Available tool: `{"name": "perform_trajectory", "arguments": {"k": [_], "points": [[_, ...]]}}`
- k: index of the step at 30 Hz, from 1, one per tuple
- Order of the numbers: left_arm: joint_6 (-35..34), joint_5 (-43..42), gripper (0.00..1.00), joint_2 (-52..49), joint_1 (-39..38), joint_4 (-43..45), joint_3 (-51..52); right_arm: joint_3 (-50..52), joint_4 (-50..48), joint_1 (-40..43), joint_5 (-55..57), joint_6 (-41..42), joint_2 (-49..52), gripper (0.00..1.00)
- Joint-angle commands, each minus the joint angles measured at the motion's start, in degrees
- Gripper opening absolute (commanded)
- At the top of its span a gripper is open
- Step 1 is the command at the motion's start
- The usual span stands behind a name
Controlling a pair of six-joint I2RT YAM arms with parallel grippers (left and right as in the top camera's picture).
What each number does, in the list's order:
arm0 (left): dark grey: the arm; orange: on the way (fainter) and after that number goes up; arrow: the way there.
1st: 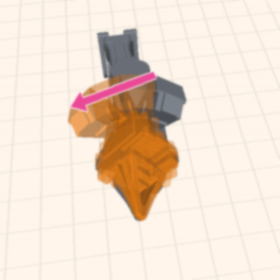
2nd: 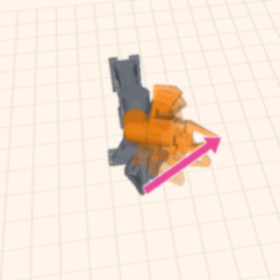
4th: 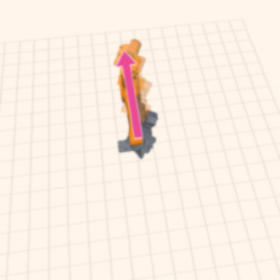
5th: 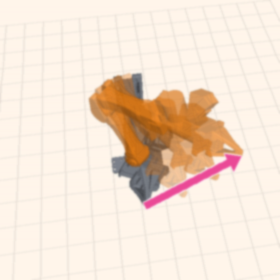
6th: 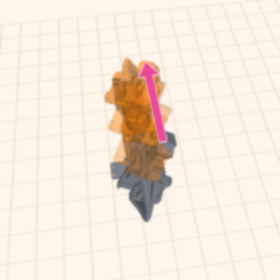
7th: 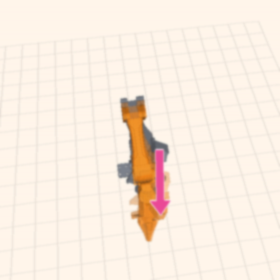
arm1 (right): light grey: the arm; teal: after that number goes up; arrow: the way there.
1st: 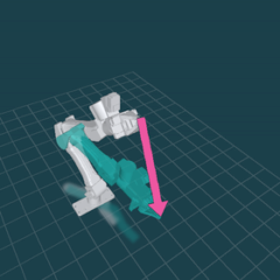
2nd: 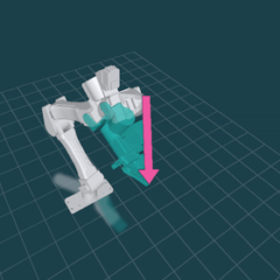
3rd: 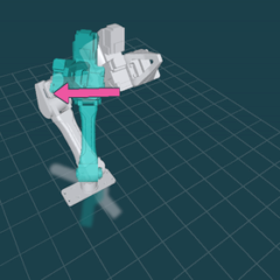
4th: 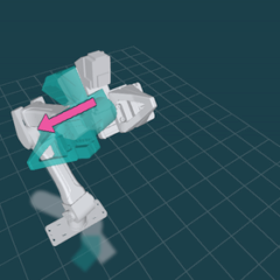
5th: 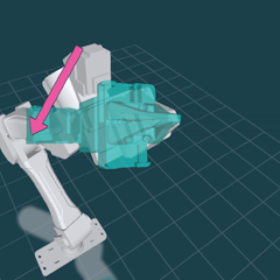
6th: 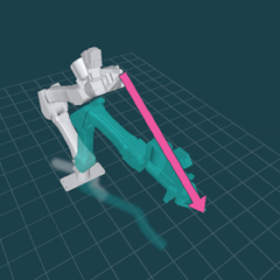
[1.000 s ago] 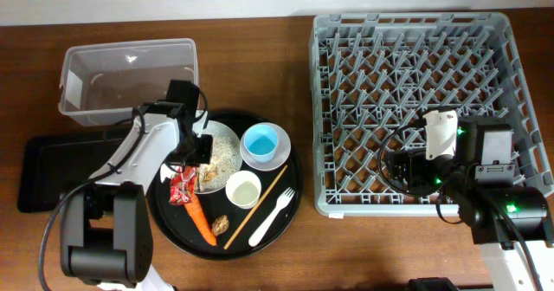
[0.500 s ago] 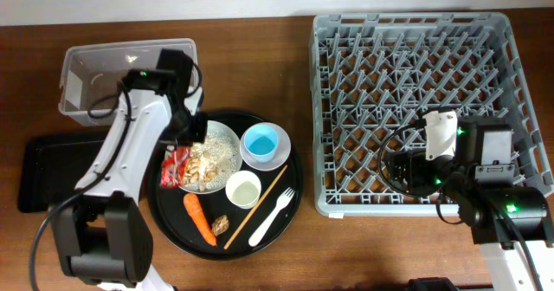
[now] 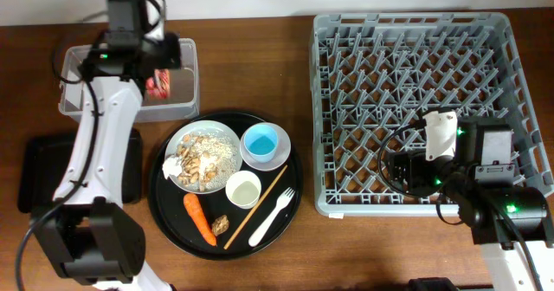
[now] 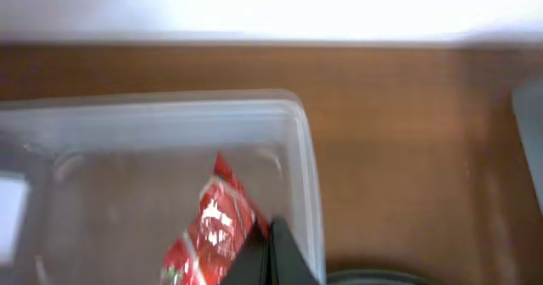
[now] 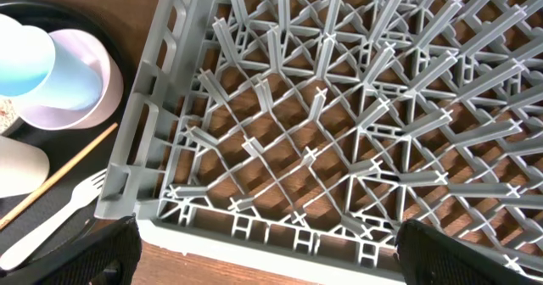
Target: Sort waste into correct bins and load items into the dishwasher rack
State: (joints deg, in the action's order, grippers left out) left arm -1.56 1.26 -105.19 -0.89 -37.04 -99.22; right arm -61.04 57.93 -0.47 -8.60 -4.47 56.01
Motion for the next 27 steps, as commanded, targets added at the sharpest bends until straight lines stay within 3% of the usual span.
{"name": "perform_trajectory", "arguments": {"k": [1,4,6,8,9,10,11,12,14,16,23,27], "points": [[-0.2,0.5,0.01,-5.1,1.2,5.9,-0.6,-1.1,0.4,-0.3,0.3,0.5,-0.1,0.99],[-0.2,0.5,0.01,-9.2,1.2,10.4,-0.6,-1.1,0.4,-0.3,0.3,0.5,-0.1,0.99],[-0.2,0.5,0.23,-10.7,1.2,10.9,-0.6,-1.1,0.4,-0.3,0.3,0.5,-0.1,0.99],[-0.1,0.5,0.23,-11.1,1.2,10.5,-0.6,-1.1,0.4,-0.3,0.3,0.5,-0.1,0.99],[-0.2,0.5,0.31,-11.1,1.2,10.1,-0.6,-1.1,0.4,-0.3,0.3,0.5,-0.1,0.99],[-0.2,0.5,0.57,-10.8,1.2,9.8,-0.6,-1.1,0.4,-0.3,0.3,0.5,-0.1,0.99],[-0.1,0.5,0.67,-10.4,1.2,9.5,-0.6,-1.1,0.4,-0.3,0.3,0.5,-0.1,0.99],[-0.2,0.5,0.74,-9.8,1.2,8.7,-0.6,-1.1,0.4,-0.3,0.3,0.5,-0.1,0.99],[-0.2,-0.4,0.78,-7.0,1.2,3.5,-0.7,-1.1,0.4,-0.3,0.3,0.5,-0.1,0.99],[-0.2,-0.4,0.96,-2.9,1.2,-5.9,-0.7,-1.1,0.4,-0.3,0.3,0.5,-0.1,0.99],[-2.0,-3.4,0.99,4.1,1.2,-40.5,-0.4,-1.1,0.4,-0.3,0.3,0.5,-0.1,0.99],[-1.9,-3.4,0.99,4.0,1.2,-39.2,6.2,-1.1,0.7,-0.3,0.3,0.5,-0.1,0.99]]}}
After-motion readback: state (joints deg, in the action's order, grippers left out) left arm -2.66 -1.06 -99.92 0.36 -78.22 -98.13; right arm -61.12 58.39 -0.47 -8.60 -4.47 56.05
